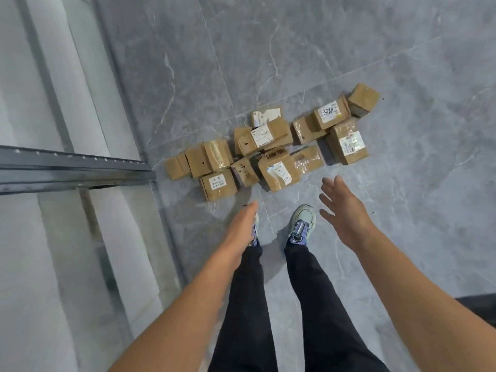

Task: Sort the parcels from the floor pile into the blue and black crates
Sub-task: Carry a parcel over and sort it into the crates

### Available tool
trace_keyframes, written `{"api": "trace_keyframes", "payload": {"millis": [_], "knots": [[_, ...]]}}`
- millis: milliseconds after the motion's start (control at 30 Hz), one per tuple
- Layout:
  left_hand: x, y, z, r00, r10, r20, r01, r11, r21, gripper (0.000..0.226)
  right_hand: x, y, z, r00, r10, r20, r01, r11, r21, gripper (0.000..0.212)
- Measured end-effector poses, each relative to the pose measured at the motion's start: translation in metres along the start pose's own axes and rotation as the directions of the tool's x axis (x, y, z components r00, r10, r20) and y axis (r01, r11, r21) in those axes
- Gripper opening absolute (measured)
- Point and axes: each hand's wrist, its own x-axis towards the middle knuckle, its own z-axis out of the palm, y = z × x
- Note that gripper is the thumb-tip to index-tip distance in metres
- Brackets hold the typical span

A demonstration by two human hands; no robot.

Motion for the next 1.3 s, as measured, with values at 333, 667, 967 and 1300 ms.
{"api": "trace_keyframes", "payload": {"millis": [333,667,967,1300], "knots": [[0.238,0.04,0.035,0.99,0.044,0.133,-0.086,0.941,0.329,0.062,0.216,0.077,0.0,0.978,0.167,-0.124,-0.137,0.967,0.215,0.07],[0.428,0.035,0.064,0.98,0.159,0.115,-0.197,0.8,0.568,0.073,0.367,0.16,0.014,0.934,0.312,-0.174,-0.216,0.882,0.419,0.079],[0.452,0.017,0.07,0.98,0.131,0.15,-0.198,0.735,0.648,0.093,0.396,0.168,0.021,0.932,0.324,-0.162,-0.194,0.824,0.533,0.067],[0.332,0.022,0.037,0.977,0.141,0.158,-0.189,0.918,0.35,0.08,0.295,0.119,0.011,0.963,0.185,-0.194,-0.056,0.847,0.528,0.056]]}}
